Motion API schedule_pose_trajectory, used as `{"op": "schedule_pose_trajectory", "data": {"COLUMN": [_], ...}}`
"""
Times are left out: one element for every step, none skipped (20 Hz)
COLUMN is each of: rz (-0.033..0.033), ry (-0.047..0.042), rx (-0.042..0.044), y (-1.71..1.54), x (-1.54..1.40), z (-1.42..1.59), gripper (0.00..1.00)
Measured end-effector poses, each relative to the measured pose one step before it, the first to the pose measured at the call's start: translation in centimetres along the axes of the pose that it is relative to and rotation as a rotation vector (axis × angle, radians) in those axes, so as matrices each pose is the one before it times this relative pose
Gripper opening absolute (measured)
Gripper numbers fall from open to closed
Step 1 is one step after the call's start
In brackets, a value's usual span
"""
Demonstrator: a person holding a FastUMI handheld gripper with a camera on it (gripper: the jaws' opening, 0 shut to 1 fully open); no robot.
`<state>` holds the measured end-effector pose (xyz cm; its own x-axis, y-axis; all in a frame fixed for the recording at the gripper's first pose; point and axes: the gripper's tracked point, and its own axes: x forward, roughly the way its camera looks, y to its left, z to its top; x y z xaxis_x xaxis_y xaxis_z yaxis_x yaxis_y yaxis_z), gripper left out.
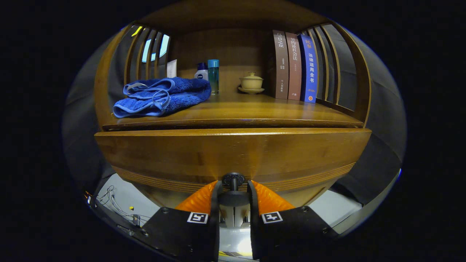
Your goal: Pull open the drawer, take out the items inside it, and place them on the countertop above the cabinet.
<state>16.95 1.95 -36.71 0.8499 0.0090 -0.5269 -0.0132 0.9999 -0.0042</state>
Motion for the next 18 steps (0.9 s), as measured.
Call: {"op": "schedule_pose_trajectory", "data": {"rz": [0.00177, 0.00043, -0.00135, -0.00023, -0.00154, -0.00127, 0.00070, 0.00158, 0.00001, 0.00064, 0.00070, 0.00093, 0.00159, 0.00046, -0.00005, 0.00050, 0.00075, -0.00103], "ry": [0.00557, 0.00691, 0.00565, 0.00548, 0.00592, 0.00434, 0.00387, 0.00500, 0.00570, 0.00475, 0.00498, 0.00539, 0.00471, 0.00445, 0.00400, 0.00699, 0.00550, 0.00360], "rx": [0.00244, 0.00393, 0.00286, 0.00135, -0.00225, -0.00238, -0.00128, -0.00200, -0.00223, 0.00090, 0.00206, 0.00343, 0.00317, 0.00469, 0.00300, 0.00017, 0.00010, 0.00064], "y": [0.061, -0.062, -0.147, -0.010, -0.049, 0.011, -0.007, 0.020, -0.032, -0.051, 0.007, -0.024, -0.027, -0.063, -0.085, -0.036, -0.063, -0.076], "x": [-0.544, -0.665, -0.731, -0.764, -0.777, -0.926, -0.647, -0.771, -0.788, -0.735, -0.623, -0.571, -0.586, -0.544, -0.570, -0.505, -0.589, -0.636], "z": [-0.267, -0.288, -0.391, -0.308, -0.441, -0.467, -0.377, -0.397, -0.466, -0.316, -0.348, -0.323, -0.381, -0.338, -0.376, -0.263, -0.396, -0.306], "gripper": [0.39, 0.39, 0.39, 0.39, 0.39, 0.38, 0.38, 0.38, 0.38, 0.38, 0.38, 0.38, 0.38, 0.38, 0.38, 0.38, 0.38, 0.38]}}
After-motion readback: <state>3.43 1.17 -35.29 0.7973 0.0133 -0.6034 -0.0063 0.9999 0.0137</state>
